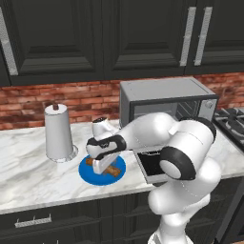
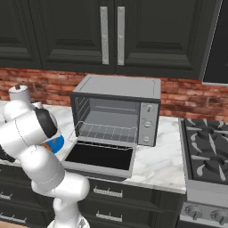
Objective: Pull the toaster oven rack outwards. Pick up the baguette from the plate and place it on the toaster oven rack. Close the toaster oven door fully and set the temperature to the lowest setting.
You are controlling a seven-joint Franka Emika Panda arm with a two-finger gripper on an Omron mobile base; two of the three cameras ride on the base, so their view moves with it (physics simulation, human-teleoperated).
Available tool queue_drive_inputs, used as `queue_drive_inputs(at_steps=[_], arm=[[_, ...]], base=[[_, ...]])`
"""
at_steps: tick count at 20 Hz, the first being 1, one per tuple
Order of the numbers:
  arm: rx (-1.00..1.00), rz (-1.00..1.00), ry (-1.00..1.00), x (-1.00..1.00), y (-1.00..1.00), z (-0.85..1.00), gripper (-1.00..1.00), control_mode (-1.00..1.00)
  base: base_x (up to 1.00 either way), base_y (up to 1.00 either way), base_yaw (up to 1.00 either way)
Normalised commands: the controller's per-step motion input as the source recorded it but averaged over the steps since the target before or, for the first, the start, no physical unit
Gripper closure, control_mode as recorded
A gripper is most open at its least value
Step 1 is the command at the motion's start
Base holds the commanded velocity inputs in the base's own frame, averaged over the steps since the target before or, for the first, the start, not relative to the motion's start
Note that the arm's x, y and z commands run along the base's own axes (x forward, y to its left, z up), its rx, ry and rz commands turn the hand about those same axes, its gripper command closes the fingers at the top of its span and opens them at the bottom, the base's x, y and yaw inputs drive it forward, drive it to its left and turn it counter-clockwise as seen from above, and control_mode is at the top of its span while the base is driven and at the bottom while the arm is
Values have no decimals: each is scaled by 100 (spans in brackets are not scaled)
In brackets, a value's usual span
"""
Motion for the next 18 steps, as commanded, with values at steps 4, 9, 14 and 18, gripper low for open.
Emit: queue_drive_inputs(at_steps=[4,9,14,18], arm=[[0,0,1,0,1,-19,-100,-100],[0,0,0,0,8,-14,100,-100],[0,0,0,-2,-5,-1,100,-100],[0,-2,0,-33,-34,39,100,-100]], base=[[0,0,0],[0,0,0],[0,0,0],[0,0,0]])
